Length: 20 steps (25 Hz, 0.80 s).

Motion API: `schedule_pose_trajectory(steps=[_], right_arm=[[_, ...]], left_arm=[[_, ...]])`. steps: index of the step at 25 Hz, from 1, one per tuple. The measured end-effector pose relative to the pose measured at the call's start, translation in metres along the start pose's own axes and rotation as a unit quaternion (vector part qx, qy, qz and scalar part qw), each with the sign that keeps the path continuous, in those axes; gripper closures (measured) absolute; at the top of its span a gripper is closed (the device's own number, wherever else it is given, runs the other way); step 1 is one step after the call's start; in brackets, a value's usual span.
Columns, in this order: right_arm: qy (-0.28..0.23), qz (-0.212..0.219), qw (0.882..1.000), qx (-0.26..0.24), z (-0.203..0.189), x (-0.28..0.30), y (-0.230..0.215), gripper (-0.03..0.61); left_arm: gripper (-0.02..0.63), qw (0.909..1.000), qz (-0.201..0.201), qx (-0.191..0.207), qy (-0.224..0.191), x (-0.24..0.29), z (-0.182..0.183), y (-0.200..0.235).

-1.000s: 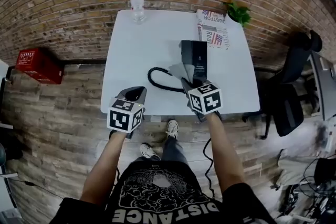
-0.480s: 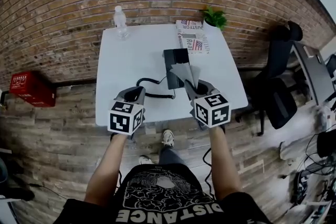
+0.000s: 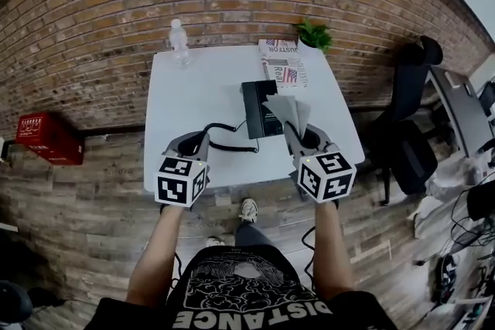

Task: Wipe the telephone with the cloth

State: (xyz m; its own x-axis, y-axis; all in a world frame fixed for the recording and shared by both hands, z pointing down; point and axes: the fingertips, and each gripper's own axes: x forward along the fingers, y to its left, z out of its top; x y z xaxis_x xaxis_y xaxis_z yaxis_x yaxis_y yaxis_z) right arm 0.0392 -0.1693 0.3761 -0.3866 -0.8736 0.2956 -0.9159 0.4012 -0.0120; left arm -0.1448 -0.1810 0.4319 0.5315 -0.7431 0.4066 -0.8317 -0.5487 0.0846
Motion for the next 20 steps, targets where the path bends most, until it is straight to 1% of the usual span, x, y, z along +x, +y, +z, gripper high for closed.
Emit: schedule_pose_trajectory(steps=[5,13,20], right_arm=[[0.001,0.002,1.000,-0.004,0.0007,0.0001,0.0023,0.567],[0.006,0.005,1.000,-0.011,0.0001,0.0006,0.0025,0.566],[0.003,0.014,1.000,0.000,0.0018,0.0005,0.0061,0.566]], left_arm=[[0.607,1.0000,0.006,-0.006,0.001,-0.0038,-0.0021,0.0058],[0.607,1.0000,0.007,-0.003,0.005,-0.0043,-0.0041,0.0057],[0.607,1.0000,0.006,-0.002,0.006,-0.0060,-0.0032,0.0040]])
